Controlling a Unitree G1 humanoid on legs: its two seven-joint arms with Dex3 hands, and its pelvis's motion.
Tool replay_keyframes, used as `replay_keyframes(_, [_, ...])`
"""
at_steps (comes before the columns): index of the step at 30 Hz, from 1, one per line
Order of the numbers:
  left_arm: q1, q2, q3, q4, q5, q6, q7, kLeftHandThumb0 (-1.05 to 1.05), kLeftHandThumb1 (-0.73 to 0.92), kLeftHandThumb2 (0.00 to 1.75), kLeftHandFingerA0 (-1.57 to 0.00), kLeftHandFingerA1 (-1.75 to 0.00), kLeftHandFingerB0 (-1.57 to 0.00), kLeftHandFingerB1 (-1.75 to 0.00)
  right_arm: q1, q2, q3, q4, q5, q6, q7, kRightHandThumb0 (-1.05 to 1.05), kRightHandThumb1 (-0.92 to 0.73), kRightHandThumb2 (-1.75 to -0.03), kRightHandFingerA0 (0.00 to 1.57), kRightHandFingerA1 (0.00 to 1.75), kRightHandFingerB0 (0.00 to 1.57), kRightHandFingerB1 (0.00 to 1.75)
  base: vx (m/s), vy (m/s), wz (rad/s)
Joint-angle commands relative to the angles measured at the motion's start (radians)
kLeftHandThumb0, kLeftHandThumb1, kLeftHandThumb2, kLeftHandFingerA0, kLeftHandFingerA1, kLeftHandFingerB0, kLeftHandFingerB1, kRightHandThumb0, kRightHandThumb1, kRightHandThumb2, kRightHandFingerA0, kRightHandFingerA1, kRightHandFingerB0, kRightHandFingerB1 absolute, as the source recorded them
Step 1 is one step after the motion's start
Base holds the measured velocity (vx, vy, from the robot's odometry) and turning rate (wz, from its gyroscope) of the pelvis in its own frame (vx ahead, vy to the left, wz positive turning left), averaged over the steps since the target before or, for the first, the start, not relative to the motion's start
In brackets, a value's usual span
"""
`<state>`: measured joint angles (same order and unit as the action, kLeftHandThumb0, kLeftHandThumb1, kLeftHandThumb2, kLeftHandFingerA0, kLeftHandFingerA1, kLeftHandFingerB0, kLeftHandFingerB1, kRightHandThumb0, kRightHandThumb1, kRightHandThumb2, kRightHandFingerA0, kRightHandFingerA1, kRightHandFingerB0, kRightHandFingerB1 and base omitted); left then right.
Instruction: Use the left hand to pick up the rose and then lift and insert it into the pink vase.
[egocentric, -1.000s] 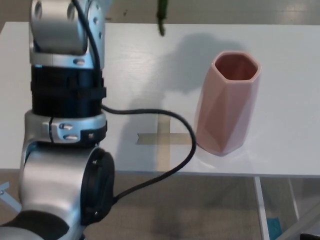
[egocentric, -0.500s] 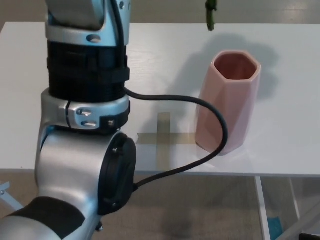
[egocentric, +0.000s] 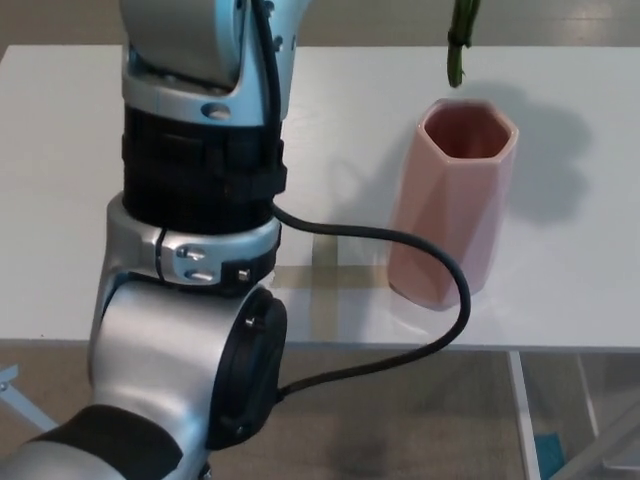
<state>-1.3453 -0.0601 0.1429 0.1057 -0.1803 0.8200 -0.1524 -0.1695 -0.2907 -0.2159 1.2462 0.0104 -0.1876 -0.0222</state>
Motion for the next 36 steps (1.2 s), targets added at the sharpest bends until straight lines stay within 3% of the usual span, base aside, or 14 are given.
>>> replay_keyframes(1, [0.0, -0.009, -0.009, -0.012, -0.034, 0.032, 0.018, -0.17, 0.79, 0.69, -1.01, -1.43, -0.79, -0.93, 0.009, -0.006, 0.004, 0.005, -0.001, 0.0, 0.002, -0.18, -0.61, -0.58, 0.62, 0.5, 0.57, 0.47, 0.0, 0.0, 0.0])
replay_keyframes(14, [0.055, -0.025, -0.054, -0.025, -0.037, -0.005, 0.023, -0.17, 0.81, 0.67, -0.96, -1.46, -0.76, -0.97, 0.005, -0.003, 0.011, 0.002, 0.0, 0.004, -0.006, -0.18, -0.61, -0.58, 0.62, 0.5, 0.57, 0.47, 0.0, 0.0, 0.0])
replay_keyframes(31, [0.123, -0.026, -0.129, -0.068, -0.026, 0.007, 0.036, -0.2, 0.81, 0.67, -1.0, -1.44, -0.79, -0.85, 0.001, -0.004, -0.002, 0.003, 0.009, 0.003, 0.008, -0.18, -0.62, -0.58, 0.62, 0.5, 0.56, 0.47, 0.0, 0.0, 0.0])
replay_keyframes(32, [0.132, -0.027, -0.136, -0.067, -0.026, 0.005, 0.034, -0.18, 0.82, 0.67, -0.98, -1.47, -0.76, -0.93, -0.002, -0.003, -0.003, 0.003, 0.011, 0.005, 0.008, -0.18, -0.62, -0.58, 0.62, 0.5, 0.56, 0.47, 0.0, 0.0, 0.0])
replay_keyframes(36, [0.161, -0.027, -0.155, -0.067, -0.025, -0.002, 0.027, -0.18, 0.82, 0.68, -0.99, -1.46, -0.75, -0.97, -0.004, -0.002, -0.002, -0.002, 0.008, 0.006, 0.003, -0.18, -0.62, -0.58, 0.62, 0.5, 0.56, 0.47, 0.0, 0.0, 0.0])
